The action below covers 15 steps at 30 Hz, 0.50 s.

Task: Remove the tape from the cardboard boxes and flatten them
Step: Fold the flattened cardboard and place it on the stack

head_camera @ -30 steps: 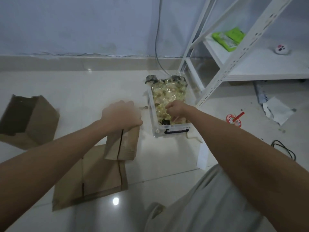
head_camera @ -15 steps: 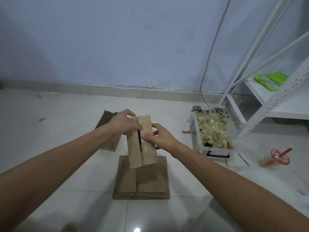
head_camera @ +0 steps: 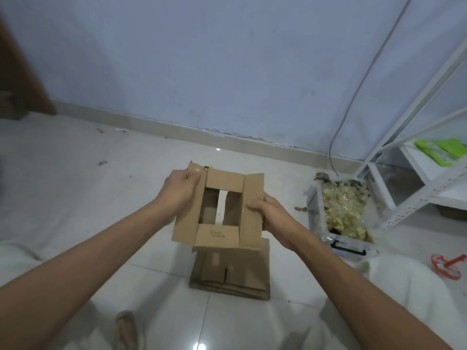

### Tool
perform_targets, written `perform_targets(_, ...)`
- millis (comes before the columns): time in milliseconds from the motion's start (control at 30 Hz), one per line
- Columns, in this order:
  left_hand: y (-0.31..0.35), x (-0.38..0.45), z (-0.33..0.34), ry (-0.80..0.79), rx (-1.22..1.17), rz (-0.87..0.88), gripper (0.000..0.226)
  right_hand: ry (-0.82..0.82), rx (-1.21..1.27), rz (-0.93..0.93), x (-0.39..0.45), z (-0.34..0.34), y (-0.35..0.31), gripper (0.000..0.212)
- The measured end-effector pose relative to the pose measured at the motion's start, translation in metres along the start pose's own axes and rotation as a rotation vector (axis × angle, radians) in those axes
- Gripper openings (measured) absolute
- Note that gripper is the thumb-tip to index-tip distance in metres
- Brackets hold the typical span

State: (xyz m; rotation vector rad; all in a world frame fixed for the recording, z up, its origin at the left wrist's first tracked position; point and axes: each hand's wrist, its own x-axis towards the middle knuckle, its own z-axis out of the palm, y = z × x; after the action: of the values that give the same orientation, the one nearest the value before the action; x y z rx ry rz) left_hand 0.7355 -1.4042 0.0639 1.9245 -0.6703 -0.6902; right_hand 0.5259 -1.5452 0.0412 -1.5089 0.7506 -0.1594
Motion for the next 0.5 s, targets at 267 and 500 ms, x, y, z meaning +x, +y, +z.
perform_targets(267,0.0,-0.012,0.037,-0.044,0.454,0.168,0.048,0.332,-1.363,-0.276,0.011,0.007,0.01,0.092)
perform_targets(500,-0.006,0.003,0.05,-0.077,0.441,0.269,0.044,0.394,-1.362,-0.242,0.017,0.01,0.004,0.026)
